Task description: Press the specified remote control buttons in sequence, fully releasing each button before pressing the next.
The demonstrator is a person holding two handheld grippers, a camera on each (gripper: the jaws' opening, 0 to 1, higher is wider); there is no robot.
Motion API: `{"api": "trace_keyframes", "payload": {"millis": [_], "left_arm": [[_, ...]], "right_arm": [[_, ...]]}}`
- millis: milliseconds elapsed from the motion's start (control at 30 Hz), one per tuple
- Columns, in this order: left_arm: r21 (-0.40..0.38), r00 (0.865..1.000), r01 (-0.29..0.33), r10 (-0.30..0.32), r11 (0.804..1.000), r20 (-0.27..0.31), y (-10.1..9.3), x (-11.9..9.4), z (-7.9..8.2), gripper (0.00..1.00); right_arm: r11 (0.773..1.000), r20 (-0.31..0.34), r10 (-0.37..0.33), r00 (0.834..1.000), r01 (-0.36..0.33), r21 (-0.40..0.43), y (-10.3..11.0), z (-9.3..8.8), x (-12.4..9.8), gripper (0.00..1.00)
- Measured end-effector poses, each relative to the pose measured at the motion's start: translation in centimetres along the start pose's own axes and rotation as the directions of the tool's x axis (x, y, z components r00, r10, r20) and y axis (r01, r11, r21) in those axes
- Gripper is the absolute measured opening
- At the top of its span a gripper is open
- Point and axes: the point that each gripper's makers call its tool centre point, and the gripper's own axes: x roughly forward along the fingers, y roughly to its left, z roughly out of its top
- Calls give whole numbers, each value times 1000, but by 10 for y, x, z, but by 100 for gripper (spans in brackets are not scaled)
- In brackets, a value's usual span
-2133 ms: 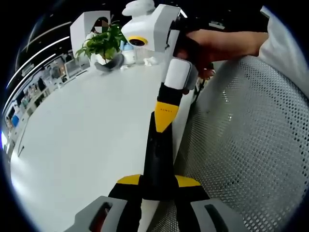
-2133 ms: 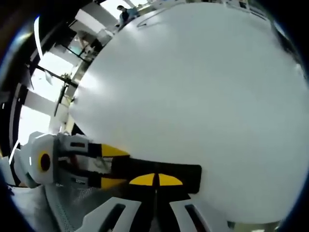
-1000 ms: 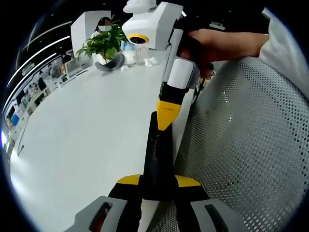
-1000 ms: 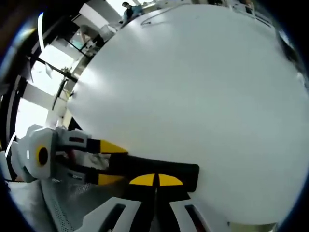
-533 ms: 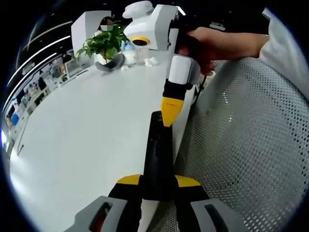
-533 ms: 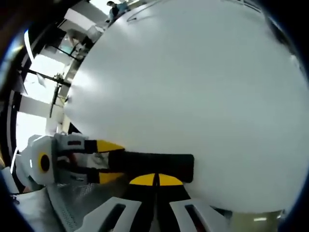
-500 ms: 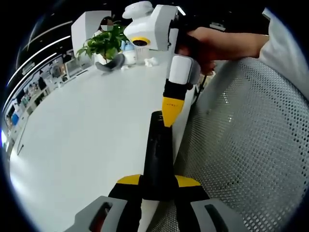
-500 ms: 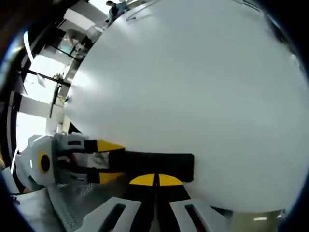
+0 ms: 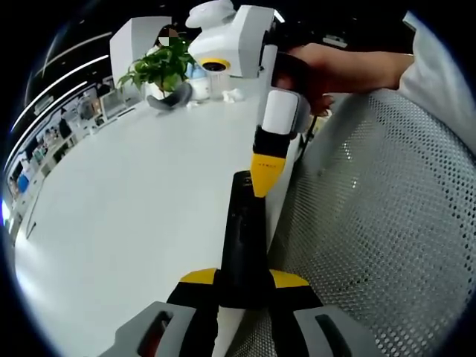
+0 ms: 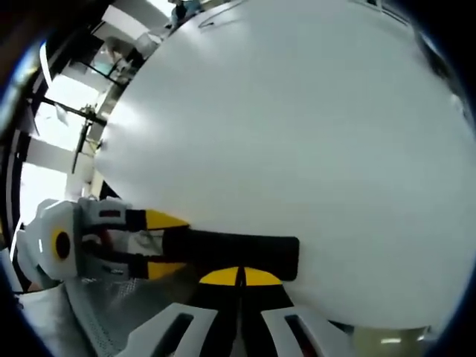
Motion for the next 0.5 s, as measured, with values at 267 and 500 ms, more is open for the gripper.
{"api": "trace_keyframes", "payload": {"millis": [267,500], "left_arm": [[5,1000,1,-1,1000,1,0,0,0,25],[13,1000,1,-1,1000,0,-1,0,0,25]], "right_arm": [[1000,-8,2,1000,-2,7,-1,-1,1,0],[1000,-10,5,1000,-4,16,-1,-2,1,0]]}}
